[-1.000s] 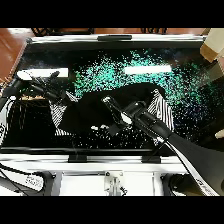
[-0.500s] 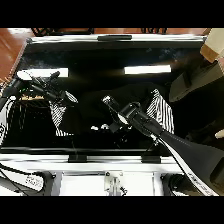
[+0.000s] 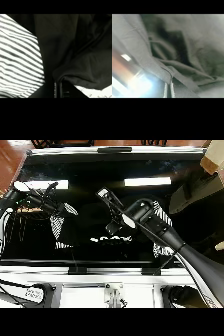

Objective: Fold the shirts.

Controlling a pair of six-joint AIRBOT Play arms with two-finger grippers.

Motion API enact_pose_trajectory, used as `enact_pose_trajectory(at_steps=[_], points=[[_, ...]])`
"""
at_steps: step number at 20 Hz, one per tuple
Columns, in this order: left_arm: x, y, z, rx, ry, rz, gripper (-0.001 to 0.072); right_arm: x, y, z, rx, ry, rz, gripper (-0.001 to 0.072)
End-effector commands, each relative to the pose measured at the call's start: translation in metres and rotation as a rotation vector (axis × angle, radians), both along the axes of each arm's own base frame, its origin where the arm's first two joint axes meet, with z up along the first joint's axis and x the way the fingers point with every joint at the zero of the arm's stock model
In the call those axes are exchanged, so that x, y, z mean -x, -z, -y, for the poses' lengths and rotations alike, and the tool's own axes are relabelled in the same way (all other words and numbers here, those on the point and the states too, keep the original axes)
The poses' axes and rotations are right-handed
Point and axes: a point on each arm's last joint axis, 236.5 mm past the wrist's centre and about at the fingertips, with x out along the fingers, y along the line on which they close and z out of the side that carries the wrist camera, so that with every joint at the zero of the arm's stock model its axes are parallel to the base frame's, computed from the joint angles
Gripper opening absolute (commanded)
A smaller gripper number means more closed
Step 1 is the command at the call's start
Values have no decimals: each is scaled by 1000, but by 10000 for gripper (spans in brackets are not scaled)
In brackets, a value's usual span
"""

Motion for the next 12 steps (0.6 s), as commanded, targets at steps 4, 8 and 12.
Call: enact_pose_trajectory(at_steps=[4,8,12], points=[[-4,-29,-6,-30,-19,99,557,18,-23,-4,-88,43,-132,76],[1,-40,-42,-167,-89,62,430,12,-17,-2,-154,161,-220,76],[10,-76,-61,-332,-85,190,499,10,-17,0,-177,196,-238,77]])
